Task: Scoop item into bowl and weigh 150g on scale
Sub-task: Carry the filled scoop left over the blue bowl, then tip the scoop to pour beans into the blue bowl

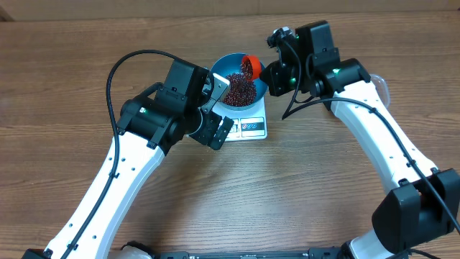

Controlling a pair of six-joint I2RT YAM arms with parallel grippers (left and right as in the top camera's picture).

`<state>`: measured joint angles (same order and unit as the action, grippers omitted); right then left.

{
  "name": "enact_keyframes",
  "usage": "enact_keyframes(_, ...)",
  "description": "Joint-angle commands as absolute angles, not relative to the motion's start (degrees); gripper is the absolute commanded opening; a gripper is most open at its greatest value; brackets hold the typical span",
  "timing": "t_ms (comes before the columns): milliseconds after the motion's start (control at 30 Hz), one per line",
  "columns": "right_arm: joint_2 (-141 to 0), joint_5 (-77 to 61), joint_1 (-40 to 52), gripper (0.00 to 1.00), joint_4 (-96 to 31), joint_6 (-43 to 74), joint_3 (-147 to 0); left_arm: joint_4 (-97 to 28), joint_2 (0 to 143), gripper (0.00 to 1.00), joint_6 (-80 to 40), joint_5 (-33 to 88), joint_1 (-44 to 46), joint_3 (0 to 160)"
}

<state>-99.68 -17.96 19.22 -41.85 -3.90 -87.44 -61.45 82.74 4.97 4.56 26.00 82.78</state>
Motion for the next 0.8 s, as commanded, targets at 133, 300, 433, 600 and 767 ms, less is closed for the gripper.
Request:
enact_keyframes(133,-96.6,-9.5,22.9,0.04,-42.6,-8.0,-89.8,-61.3,83.1,1.0,6.2,5.4,25.9,82.4)
enact_keyframes(300,-96.6,-5.6,24.5,0.04,-43.0,-8.7,-89.8,-61.3,83.1,1.0,6.2,5.4,25.9,82.4)
enact_keyframes(433,-96.6,-4.8,25.5,0.04,-42.9,-9.6,-89.8,-61.3,83.1,1.0,6.2,5.4,25.9,82.4)
enact_keyframes(600,-96.6,-4.3,26.7,0.03,-43.2,-13.0,-89.8,-61.3,83.1,1.0,6.2,5.4,25.9,82.4)
enact_keyframes(767,-96.6,-0.7,28.5,0.04,-43.1,-14.2,-89.8,-61.3,83.1,1.0,6.2,5.4,25.9,82.4)
